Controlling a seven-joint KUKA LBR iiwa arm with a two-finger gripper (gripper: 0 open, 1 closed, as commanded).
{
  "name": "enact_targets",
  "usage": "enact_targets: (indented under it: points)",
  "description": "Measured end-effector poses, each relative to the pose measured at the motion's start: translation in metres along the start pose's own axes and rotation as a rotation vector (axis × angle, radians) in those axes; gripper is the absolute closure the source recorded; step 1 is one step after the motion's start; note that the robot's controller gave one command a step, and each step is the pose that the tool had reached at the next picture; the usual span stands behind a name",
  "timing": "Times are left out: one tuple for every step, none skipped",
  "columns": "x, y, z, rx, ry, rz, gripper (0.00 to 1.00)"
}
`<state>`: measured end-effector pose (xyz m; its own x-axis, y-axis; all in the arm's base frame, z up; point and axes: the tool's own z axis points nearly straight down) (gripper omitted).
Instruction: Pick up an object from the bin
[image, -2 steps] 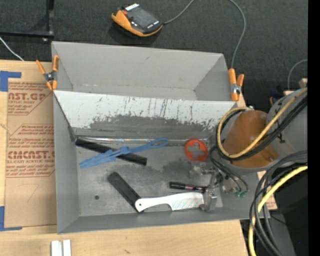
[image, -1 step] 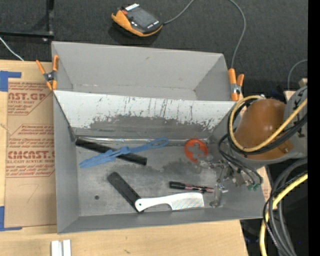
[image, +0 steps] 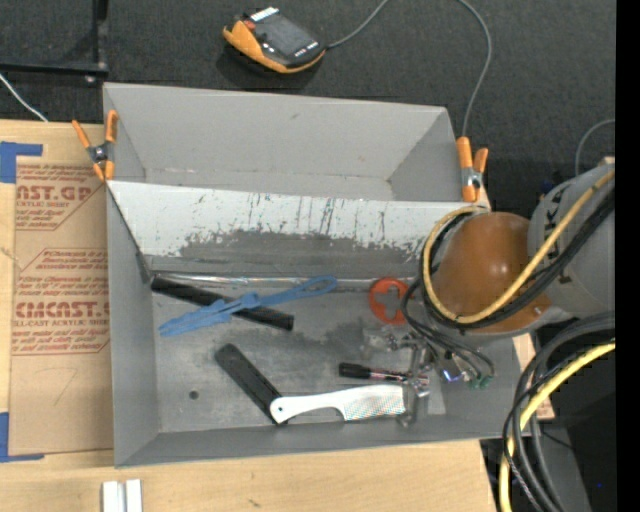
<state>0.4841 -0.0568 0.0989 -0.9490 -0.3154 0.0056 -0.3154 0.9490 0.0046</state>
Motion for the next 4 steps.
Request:
enact_targets:
  points:
    - [-0.002,-0.001,0.027,0.013,-0.026,-0.048,0.0]
    - [-0.003,0.006,0.027,0.009,-0.018,-0.132,1.0]
    - [-0.004,0.007,0.027,0.008,-0.018,-0.14,1.0]
    - [-0.002,0.009,0.015,0.003,-0.008,-0.138,1.0]
